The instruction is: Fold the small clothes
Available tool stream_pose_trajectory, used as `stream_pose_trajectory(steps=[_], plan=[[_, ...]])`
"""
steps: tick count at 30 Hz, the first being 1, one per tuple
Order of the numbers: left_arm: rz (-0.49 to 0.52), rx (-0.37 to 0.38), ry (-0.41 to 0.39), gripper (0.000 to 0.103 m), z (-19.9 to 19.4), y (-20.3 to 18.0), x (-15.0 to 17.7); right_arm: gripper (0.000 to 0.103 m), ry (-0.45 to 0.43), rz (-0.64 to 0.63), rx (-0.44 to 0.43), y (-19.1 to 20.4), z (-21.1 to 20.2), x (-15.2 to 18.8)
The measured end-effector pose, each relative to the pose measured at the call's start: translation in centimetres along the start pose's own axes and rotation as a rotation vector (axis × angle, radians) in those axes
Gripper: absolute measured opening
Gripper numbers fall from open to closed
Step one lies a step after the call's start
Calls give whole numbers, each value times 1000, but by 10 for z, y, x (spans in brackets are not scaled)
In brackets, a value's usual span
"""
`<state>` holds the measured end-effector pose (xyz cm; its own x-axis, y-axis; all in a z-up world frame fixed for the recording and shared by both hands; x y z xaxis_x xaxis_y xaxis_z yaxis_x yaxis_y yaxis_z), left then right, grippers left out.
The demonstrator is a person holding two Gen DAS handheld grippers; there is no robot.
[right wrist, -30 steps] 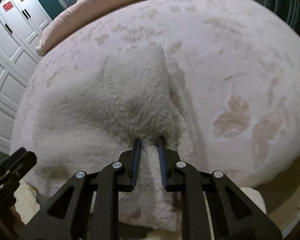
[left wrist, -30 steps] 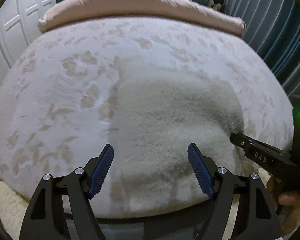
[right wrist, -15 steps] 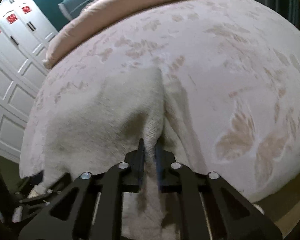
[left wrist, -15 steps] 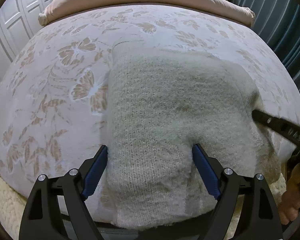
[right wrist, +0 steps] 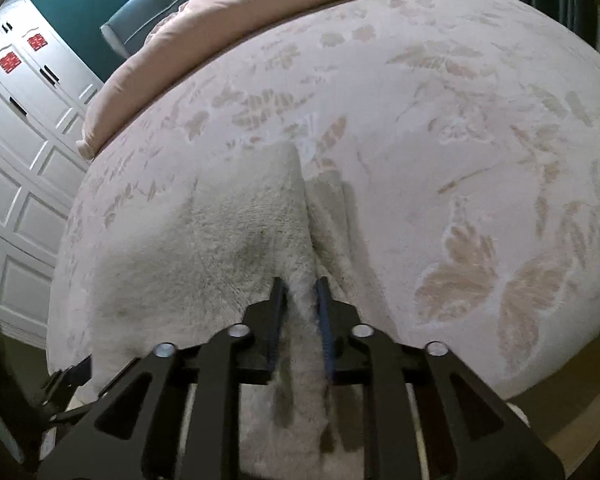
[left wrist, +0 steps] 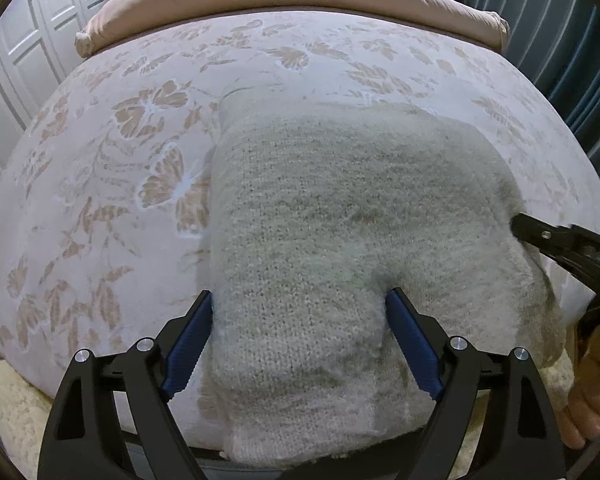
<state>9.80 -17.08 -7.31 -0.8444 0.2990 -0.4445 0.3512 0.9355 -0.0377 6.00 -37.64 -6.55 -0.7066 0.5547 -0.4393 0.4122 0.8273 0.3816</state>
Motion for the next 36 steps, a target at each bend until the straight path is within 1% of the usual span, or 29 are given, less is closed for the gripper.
stream_pose_trajectory(steps=[2,4,6,7,9,11,15,17,19,21,22,24,26,30,32,35,36], plan=[[-5,3,6,85,0,0,-1,46,-17,0,13,-1,-9,4],[-6,4,6,85,0,0,-1,53,-15,10,2,-5,-12,9],[-9,7,8,85,-1,1,-1,56,4,20,-15,-8,-8,16],[-13,10,10,85,-1,1,-1,59,14,25,-24,-9,-4,20],[-18,15,18,86,0,2,-2,61,37,41,-46,-11,3,28],[-20,19,23,87,2,2,-3,68,45,43,-74,-10,8,33],[-20,22,35,89,4,2,-4,74,46,31,-96,-8,17,35],[-34,36,33,89,2,4,-5,77,50,35,-118,-10,21,35],[-76,73,-6,88,-8,11,-7,79,61,53,-145,-13,26,36],[-100,92,-28,88,-10,16,-10,79,68,69,-179,-16,29,35],[-103,103,-22,88,-8,17,-12,79,69,69,-188,-17,30,35],[-105,136,19,88,4,19,-13,80,73,63,-213,-15,32,36],[-119,161,35,89,12,21,-14,82,81,56,-234,-12,37,35],[-137,203,47,93,26,25,-17,84,93,46,-273,-10,44,30],[-140,218,51,98,34,26,-19,84,99,48,-294,-9,48,27],[-164,252,69,98,44,27,-20,84,106,56,-336,-9,55,23],[-169,254,72,98,46,27,-21,84,108,58,-345,-10,56,22]])
Point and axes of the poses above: each gripper's, at about its wrist camera, not at the fingertips, and z roughly the way its jaws point, y to its left, x to its underside, the point moved 3 cm from there along z, roughly the way its jaws point, and after that the axes turned 2 degrees about z, right-handed, at the moved point
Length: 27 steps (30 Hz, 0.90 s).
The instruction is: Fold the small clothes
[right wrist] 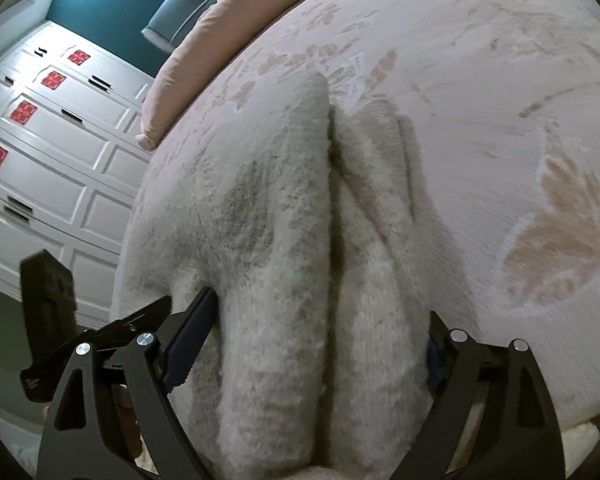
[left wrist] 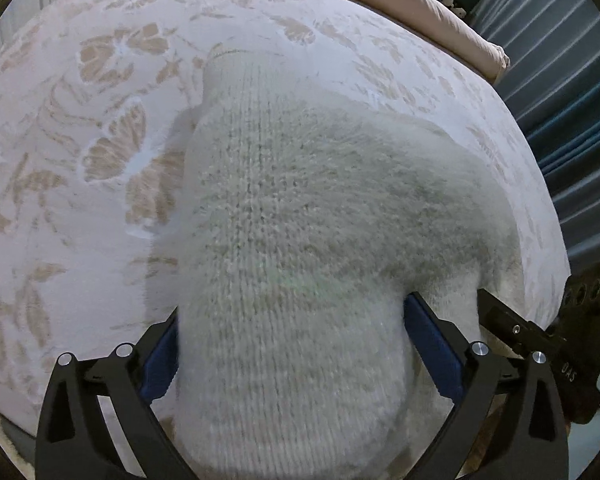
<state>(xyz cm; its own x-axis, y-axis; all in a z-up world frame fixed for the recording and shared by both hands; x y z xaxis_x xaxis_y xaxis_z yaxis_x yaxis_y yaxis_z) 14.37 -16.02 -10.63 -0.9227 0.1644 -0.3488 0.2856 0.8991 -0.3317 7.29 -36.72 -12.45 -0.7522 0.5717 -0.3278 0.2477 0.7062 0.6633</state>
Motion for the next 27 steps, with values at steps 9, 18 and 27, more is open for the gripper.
stream_pose_trajectory(steps=[9,18,27], plan=[[34,-44,-1,97,2,-9,-3,71,-3,-45,-7,6,12,-10],[177,5,-19,47,-36,-34,-3,37,-74,3,-16,17,-20,0],[265,149,-112,41,-111,-64,14,36,-253,-18,-10,64,-113,33]])
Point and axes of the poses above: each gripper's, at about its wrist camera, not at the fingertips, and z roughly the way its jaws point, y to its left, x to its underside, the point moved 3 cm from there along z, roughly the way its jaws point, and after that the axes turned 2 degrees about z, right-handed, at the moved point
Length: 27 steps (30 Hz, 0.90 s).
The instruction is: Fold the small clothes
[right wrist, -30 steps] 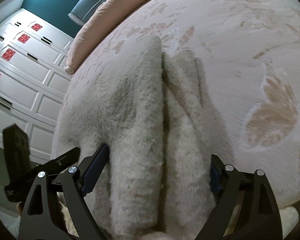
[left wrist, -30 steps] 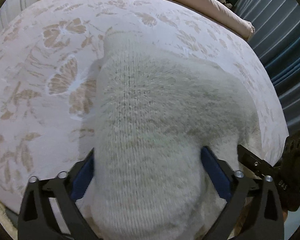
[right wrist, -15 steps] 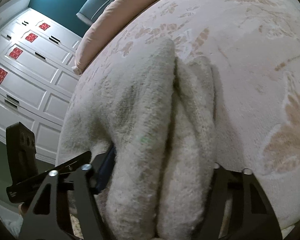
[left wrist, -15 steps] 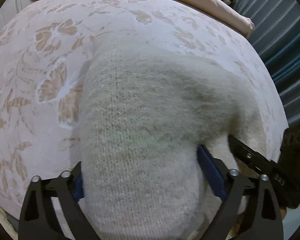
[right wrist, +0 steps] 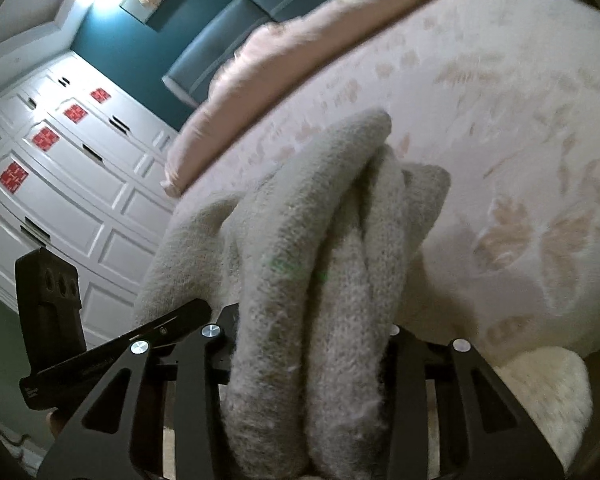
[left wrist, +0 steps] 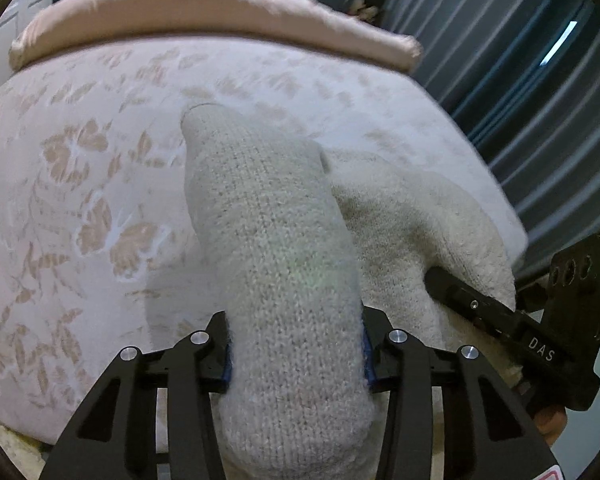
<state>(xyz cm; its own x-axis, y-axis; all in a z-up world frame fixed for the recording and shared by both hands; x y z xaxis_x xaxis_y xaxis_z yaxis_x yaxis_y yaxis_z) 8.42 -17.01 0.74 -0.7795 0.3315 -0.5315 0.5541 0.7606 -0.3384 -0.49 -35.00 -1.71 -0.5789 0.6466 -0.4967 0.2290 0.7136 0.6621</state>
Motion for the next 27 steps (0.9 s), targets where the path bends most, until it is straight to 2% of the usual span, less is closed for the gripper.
stream_pose_trajectory(steps=[4,9,11,14,15,17,19,20,21,22,23,27], plan=[[46,49,-105,41,-50,-19,-12,36,-107,-47,-34,37,-42,-9],[112,61,-296,41,-134,-21,-44,36,-231,-182,-120,113,-79,-35],[123,46,-371,41,-169,-8,-58,37,-250,-231,-163,144,-78,-46],[118,25,-420,42,-195,21,-76,40,-252,-290,-192,181,-54,-62],[105,14,-423,43,-197,35,-82,41,-240,-290,-193,186,-42,-65],[57,-8,-393,50,-185,72,-89,55,-176,-268,-177,186,2,-72],[2,-57,-335,57,-155,111,-89,58,-88,-226,-122,168,58,-68],[-43,-108,-283,57,-127,141,-81,58,-29,-201,-64,151,90,-60],[-73,-139,-243,56,-111,157,-73,56,29,-170,30,129,119,-48],[-112,-180,-198,51,-96,177,-60,49,66,-158,98,115,134,-38],[-160,-213,-158,51,-83,196,-39,45,102,-148,161,96,145,-21],[-245,-206,-135,51,-78,224,11,45,121,-103,170,70,125,20]])
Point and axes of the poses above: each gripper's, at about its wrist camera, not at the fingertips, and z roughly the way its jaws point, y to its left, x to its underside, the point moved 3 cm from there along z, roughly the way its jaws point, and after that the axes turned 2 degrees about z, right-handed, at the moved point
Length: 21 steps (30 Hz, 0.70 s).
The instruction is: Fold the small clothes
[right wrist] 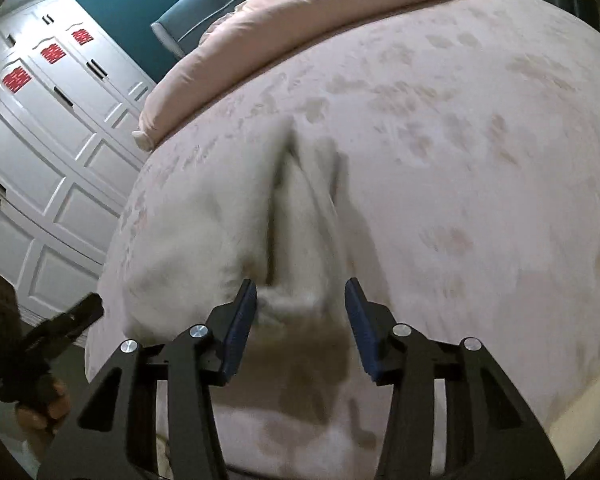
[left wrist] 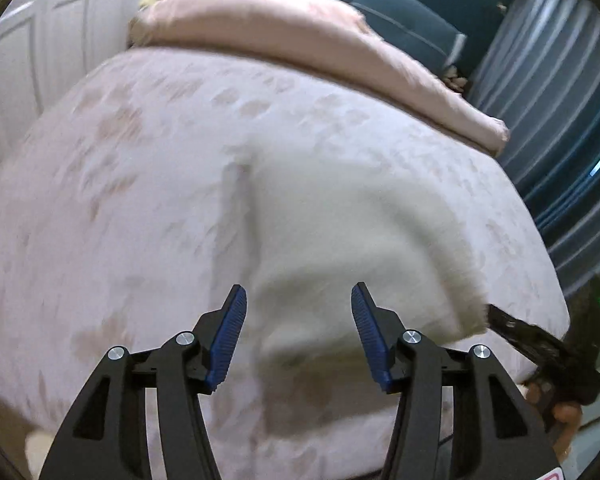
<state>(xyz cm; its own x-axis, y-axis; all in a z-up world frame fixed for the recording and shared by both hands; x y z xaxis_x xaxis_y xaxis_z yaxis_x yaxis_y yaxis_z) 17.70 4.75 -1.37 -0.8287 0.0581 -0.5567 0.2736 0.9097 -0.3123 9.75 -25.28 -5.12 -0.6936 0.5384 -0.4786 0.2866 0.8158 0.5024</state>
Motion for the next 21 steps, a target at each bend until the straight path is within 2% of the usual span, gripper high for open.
stream_pose_trajectory(steps=[3,6,8,9,12,14,15,17,21], plan=[[-1,-3,-8,51,-5,-3,14,44,-24,-24,-5,9,-15,3],[21,-16,-24,51,-2,-17,17,33,-31,-70,-3,27,-15,-4],[28,3,-17,51,2,-28,19,16,-12,-101,5,39,-6,-8],[32,1,-9,51,10,-27,18,14,1,-115,19,43,4,-5],[71,-54,31,51,36,-30,18,13,56,-178,95,48,38,-2],[81,-112,70,51,53,-26,24,13,100,-206,191,37,61,0],[83,-130,83,51,58,-24,26,13,115,-211,207,32,68,2],[81,-152,88,52,63,-20,28,13,121,-202,206,33,65,0],[89,-170,92,54,61,-19,29,13,64,-258,211,55,40,-3]])
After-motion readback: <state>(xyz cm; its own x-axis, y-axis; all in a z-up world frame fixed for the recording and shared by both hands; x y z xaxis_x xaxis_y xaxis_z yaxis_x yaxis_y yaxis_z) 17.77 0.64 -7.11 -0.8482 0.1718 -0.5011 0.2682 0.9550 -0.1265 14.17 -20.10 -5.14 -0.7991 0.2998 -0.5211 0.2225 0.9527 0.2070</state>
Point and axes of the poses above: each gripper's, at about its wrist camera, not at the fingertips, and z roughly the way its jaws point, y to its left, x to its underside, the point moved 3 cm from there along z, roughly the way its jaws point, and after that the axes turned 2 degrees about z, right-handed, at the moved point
